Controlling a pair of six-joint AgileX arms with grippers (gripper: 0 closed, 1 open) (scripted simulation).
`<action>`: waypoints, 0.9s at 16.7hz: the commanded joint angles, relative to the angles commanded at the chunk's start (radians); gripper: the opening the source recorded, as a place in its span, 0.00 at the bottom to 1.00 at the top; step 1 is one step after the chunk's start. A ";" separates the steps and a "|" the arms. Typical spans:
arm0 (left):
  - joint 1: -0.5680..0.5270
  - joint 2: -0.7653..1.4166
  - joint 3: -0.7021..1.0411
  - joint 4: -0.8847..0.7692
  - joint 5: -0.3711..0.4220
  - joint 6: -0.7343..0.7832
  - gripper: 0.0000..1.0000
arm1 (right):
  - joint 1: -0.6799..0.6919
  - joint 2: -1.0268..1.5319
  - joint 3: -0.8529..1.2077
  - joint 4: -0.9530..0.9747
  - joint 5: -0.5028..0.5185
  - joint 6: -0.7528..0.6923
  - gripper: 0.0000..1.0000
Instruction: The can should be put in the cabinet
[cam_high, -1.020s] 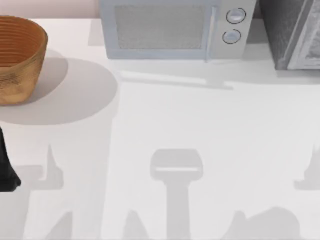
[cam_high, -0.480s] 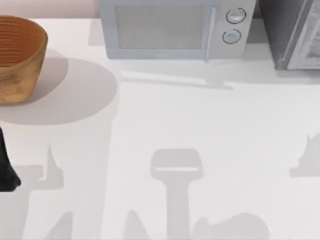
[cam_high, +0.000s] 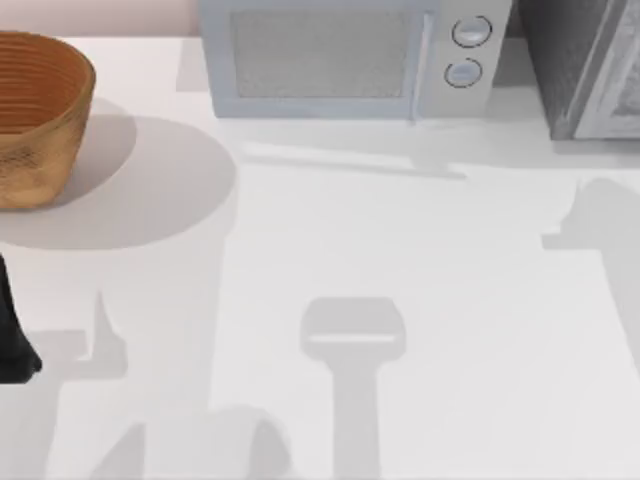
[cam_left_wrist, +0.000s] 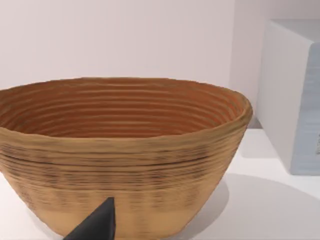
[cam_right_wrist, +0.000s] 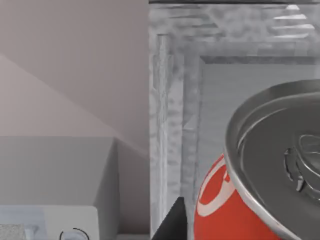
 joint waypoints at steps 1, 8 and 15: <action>0.000 0.000 0.000 0.000 0.000 0.000 1.00 | 0.009 0.072 0.094 -0.024 0.011 0.001 0.00; 0.000 0.000 0.000 0.000 0.000 0.000 1.00 | 0.063 0.494 0.665 -0.163 0.075 0.009 0.00; 0.000 0.000 0.000 0.000 0.000 0.000 1.00 | 0.079 0.631 0.848 -0.207 0.097 0.012 0.00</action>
